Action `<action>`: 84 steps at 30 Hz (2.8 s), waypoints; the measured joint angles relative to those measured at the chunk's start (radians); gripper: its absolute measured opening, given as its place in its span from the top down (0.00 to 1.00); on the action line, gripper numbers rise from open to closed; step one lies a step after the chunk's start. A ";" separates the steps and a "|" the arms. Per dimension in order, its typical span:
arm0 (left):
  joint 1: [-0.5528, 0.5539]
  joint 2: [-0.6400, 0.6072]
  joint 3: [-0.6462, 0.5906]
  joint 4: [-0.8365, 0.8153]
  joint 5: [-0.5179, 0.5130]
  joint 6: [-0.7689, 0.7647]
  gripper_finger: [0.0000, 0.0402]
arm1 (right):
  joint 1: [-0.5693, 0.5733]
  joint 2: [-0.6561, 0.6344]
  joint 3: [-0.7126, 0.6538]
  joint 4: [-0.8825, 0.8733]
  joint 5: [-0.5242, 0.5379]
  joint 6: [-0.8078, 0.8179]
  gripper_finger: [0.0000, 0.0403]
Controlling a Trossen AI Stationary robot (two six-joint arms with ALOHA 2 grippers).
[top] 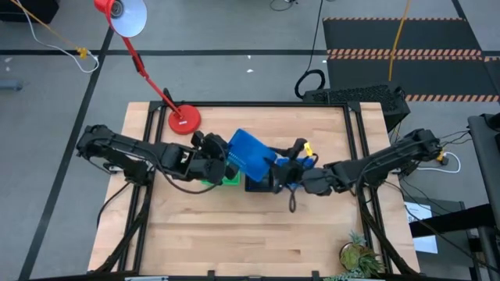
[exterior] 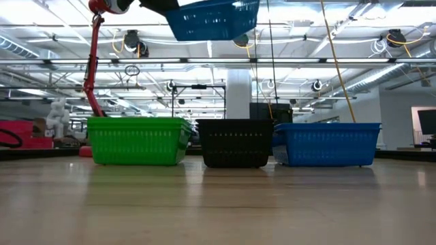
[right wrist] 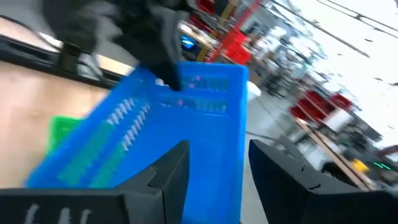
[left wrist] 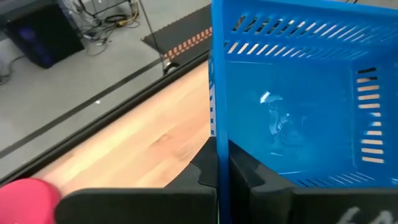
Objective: Stack baskets by color
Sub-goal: Stack the bottom blue bin on the top blue bin
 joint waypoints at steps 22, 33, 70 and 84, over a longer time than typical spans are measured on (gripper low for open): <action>-0.005 0.041 -0.002 0.169 0.031 0.130 0.98 | -0.039 0.024 0.000 -0.034 0.097 -0.018 0.98; -0.027 0.041 -0.001 0.207 0.115 0.282 0.72 | -0.039 0.001 0.000 -0.080 0.066 -0.014 0.98; -0.113 0.035 0.000 0.376 0.027 0.568 0.33 | -0.163 -0.458 -0.199 -0.621 -0.638 0.266 0.99; -0.071 0.035 0.000 0.368 0.108 0.553 0.33 | -0.379 -0.538 -0.324 -0.575 -0.867 0.266 0.99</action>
